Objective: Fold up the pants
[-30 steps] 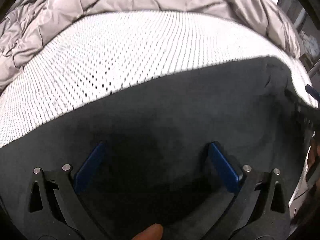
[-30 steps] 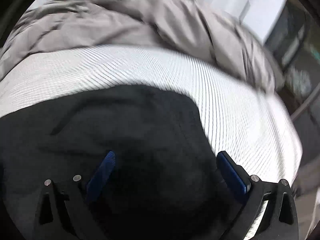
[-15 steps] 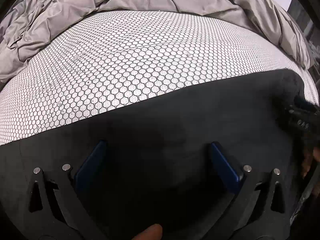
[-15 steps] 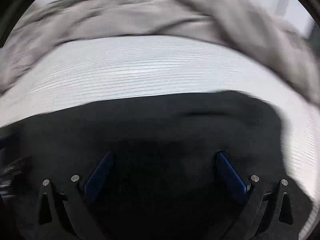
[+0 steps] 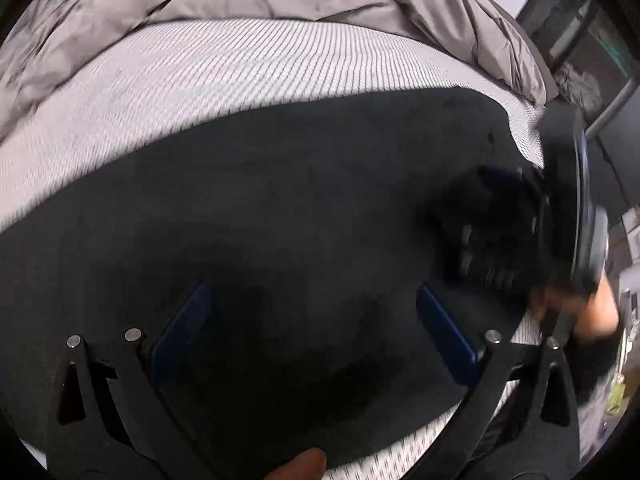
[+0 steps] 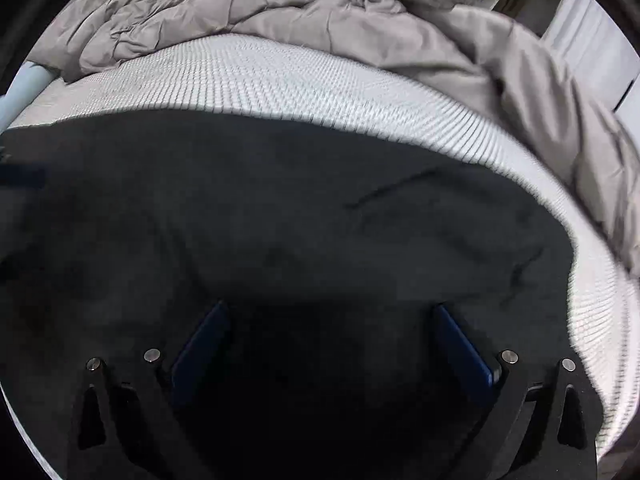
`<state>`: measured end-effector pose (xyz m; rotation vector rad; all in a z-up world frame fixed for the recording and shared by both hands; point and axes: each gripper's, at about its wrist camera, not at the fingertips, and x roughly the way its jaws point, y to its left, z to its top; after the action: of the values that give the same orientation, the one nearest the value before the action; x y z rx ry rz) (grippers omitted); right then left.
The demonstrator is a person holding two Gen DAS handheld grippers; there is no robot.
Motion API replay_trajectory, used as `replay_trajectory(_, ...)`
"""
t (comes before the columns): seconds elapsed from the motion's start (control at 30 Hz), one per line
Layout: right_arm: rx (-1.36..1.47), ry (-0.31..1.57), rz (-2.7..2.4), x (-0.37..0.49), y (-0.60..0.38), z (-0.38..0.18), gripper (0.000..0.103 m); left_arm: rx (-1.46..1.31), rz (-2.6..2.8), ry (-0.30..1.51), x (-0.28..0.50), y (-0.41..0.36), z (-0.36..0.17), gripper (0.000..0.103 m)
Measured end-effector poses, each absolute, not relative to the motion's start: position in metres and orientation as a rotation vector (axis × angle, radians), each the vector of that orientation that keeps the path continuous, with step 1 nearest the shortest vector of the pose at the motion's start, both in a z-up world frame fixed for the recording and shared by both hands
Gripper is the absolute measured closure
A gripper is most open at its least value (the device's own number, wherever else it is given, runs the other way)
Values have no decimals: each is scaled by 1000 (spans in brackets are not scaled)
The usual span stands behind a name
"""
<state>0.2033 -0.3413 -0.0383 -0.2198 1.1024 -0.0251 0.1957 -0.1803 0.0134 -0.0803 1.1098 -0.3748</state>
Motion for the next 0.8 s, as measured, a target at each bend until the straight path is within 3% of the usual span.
replay_trajectory(0.27, 8, 1065, 13, 164, -356, -12, 0, 27, -265, 1031, 151, -182, -15, 1)
replay_trajectory(0.43, -281, 1051, 53, 139, -315, -30, 0, 43, -262, 1042, 149, -187, -17, 1)
replay_trajectory(0.8, -141, 1034, -132, 126, -373, -11, 0, 41, -252, 1052, 154, -116, -20, 1)
